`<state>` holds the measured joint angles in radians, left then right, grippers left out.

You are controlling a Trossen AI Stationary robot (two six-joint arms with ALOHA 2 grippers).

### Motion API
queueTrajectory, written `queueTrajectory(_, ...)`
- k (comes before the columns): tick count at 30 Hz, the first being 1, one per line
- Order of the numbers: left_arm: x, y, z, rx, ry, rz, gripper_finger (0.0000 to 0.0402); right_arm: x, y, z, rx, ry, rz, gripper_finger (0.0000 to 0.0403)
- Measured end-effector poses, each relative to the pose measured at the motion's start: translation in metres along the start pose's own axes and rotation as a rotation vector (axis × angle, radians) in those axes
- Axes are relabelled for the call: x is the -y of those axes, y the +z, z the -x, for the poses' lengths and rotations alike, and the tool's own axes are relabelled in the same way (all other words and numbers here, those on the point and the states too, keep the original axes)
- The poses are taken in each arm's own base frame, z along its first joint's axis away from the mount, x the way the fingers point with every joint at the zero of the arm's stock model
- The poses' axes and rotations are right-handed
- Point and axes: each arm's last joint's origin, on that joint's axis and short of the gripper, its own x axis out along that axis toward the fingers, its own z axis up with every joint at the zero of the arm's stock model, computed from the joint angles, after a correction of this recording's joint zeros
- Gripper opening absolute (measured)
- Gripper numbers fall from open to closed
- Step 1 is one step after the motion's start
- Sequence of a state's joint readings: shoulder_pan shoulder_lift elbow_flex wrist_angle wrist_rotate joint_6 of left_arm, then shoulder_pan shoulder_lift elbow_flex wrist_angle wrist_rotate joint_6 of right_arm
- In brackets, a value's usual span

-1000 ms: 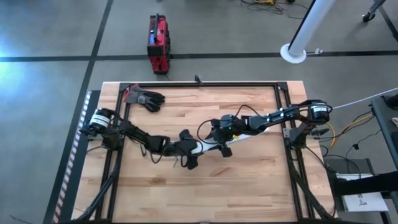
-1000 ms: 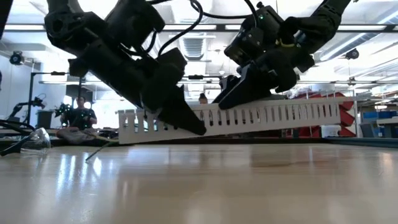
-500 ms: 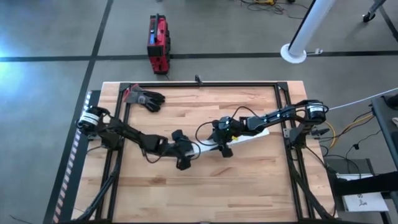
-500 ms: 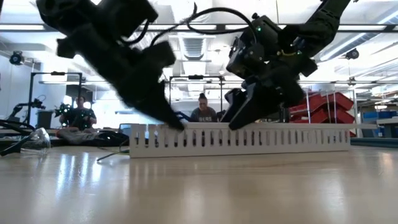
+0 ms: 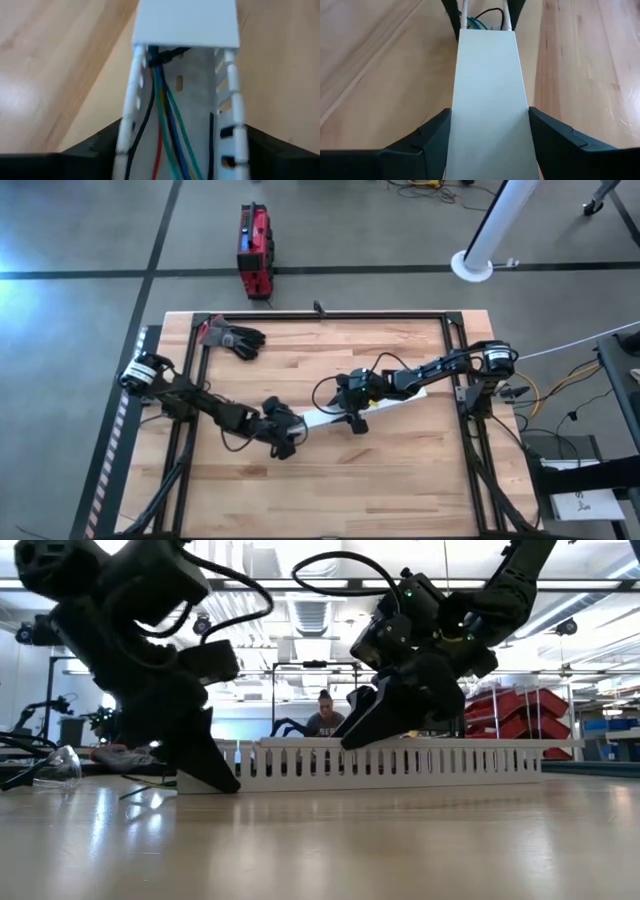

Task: Ziptie cables
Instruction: Insert the white duct lid into the white cable duct until it is secured

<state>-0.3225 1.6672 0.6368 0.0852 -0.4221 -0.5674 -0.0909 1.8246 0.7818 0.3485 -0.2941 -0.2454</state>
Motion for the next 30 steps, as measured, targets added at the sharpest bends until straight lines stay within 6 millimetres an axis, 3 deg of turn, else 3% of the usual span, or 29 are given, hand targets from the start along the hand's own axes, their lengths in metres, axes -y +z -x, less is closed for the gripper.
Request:
queueTrajectory(5, -0.008, -0.025, -0.006, -0.020, -0.003, 0.033, 0.0230, 0.004, 0.002, 0.005, 0.013, -0.013, 0.003, 0.0217)
queueTrajectory(10, -0.007, -0.029, -0.012, 0.020, 0.012, 0.009, 0.0227, 0.005, 0.001, 0.006, 0.011, -0.011, 0.003, 0.0217)
queueTrajectory(17, 0.003, -0.017, -0.018, 0.051, 0.060, -0.063, 0.0223, 0.003, 0.008, 0.005, 0.054, -0.001, 0.006, 0.0217)
queueTrajectory(24, 0.016, 0.010, -0.017, 0.127, 0.077, -0.114, 0.0215, -0.004, 0.015, 0.001, 0.060, 0.014, 0.043, 0.0217)
queueTrajectory(30, 0.020, 0.019, -0.017, 0.152, 0.101, -0.143, 0.0216, -0.004, 0.015, 0.001, 0.062, 0.020, 0.048, 0.0217)
